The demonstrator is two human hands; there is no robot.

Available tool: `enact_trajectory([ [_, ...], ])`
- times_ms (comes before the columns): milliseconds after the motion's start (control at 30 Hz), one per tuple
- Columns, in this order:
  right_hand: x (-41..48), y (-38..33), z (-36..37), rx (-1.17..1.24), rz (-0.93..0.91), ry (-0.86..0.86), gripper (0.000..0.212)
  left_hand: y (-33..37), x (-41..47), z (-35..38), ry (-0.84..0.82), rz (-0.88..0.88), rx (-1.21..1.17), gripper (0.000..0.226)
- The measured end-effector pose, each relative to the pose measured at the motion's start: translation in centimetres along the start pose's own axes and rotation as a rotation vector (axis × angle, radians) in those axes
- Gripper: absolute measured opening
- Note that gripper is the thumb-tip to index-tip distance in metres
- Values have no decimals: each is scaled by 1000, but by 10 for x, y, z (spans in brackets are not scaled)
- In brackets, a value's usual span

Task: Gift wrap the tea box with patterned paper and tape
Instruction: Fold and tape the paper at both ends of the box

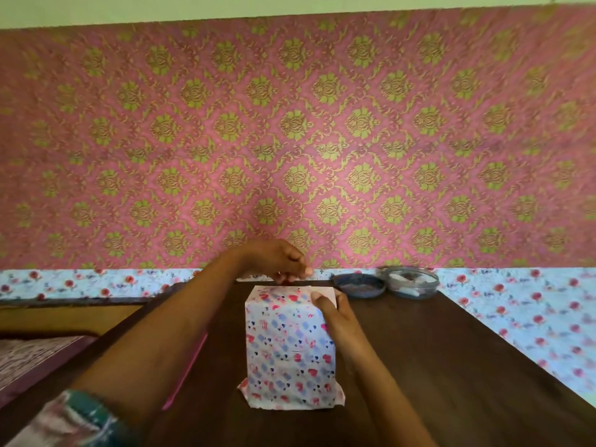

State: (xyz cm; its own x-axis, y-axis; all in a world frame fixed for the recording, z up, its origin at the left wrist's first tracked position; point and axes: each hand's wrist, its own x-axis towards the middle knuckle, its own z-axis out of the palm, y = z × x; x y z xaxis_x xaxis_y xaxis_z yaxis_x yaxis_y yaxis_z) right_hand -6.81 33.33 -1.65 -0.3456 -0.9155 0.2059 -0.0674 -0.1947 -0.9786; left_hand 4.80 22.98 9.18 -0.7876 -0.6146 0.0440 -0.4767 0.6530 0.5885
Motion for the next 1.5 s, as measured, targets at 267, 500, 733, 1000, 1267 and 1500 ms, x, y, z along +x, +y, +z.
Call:
enact_trajectory([
  [267, 3, 6, -1, -44, -51, -13, 48, 1, 20, -2, -227, -95, 104, 20],
  [500, 1, 10, -2, -23, -61, -32, 26, 13, 35, 1, -292, -252, 257, 20],
  [733, -1, 6, -2, -23, -43, -16, 41, 40, 44, 6, -151, -460, 861, 58],
  [1000, -5, -3, -1, -53, 20, -36, 58, -12, 21, 4, -132, -501, 289, 79],
  [1267, 1, -7, -8, -126, 143, -27, 62, -47, -27, 3, 240, -287, -178, 21],
  [1500, 31, -27, 7, -248, 231, 82, 77, -44, -42, 30, 301, -187, -260, 19],
])
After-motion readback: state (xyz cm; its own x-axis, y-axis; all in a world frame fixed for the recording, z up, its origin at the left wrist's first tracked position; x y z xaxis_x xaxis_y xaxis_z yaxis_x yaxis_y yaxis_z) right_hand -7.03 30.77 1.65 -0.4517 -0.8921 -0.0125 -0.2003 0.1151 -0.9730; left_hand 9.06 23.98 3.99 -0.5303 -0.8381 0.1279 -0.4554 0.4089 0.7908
